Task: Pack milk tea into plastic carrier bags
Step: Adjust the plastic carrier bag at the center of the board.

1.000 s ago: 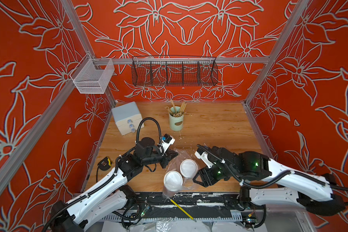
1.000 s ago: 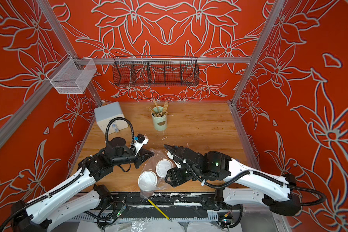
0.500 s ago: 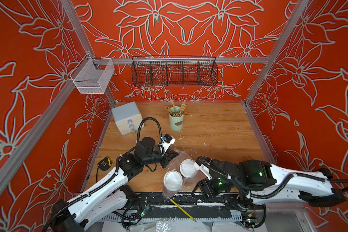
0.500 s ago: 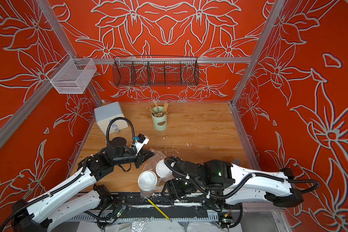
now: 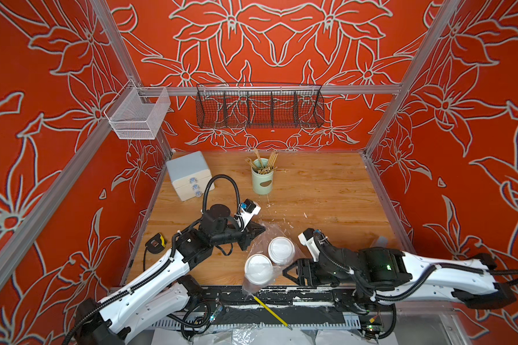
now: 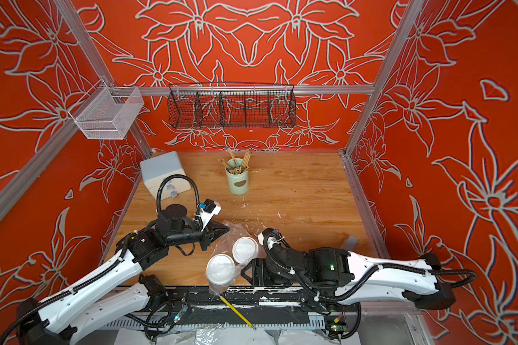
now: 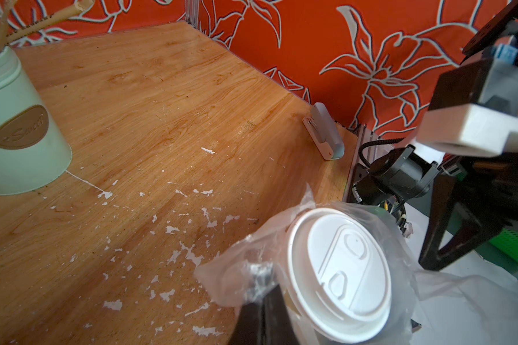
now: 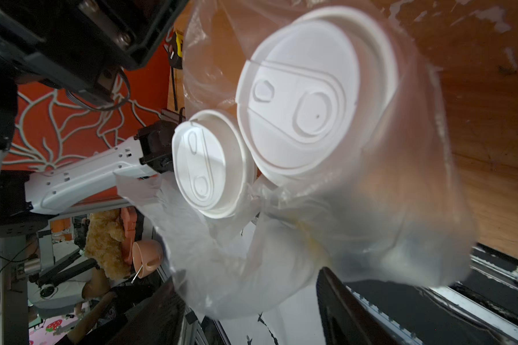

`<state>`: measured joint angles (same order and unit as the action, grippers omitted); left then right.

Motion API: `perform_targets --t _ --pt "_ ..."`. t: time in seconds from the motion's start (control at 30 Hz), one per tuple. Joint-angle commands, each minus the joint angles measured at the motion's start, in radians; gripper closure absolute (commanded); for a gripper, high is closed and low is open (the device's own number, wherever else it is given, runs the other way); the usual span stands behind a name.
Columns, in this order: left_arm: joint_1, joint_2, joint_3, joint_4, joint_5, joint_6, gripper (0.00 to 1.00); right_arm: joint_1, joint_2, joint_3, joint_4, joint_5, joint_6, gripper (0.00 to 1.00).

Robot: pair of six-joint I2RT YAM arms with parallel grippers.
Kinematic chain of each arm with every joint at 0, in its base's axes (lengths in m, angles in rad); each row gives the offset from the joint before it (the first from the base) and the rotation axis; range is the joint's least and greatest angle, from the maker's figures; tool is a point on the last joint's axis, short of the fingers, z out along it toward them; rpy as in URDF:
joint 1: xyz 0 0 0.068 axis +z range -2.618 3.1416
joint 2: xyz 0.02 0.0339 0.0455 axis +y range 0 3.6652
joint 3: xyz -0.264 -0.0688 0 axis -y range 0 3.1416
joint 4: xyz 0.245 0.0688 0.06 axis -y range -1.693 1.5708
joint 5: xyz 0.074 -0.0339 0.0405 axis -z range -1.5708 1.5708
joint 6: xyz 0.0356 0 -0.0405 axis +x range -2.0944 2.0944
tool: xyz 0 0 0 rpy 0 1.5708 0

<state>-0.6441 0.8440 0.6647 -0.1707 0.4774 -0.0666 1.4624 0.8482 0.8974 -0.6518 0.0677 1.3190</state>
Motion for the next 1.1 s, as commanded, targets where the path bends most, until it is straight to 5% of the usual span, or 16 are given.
perform_targets --t 0.0,0.6,1.0,1.07 --pt "-0.009 -0.017 -0.005 0.026 0.018 0.013 1.0 0.007 0.002 0.017 0.051 0.08 0.041 0.3" --pt "-0.019 -0.024 -0.02 0.033 0.017 0.015 1.0 0.018 0.111 0.077 0.115 0.023 0.076 0.29" --pt "-0.024 -0.041 -0.027 0.038 0.015 0.013 1.0 0.018 0.105 0.112 -0.003 0.079 0.067 0.98" --pt "-0.026 -0.046 -0.025 0.04 0.013 0.011 1.0 0.016 0.105 0.125 -0.013 0.093 0.046 1.0"
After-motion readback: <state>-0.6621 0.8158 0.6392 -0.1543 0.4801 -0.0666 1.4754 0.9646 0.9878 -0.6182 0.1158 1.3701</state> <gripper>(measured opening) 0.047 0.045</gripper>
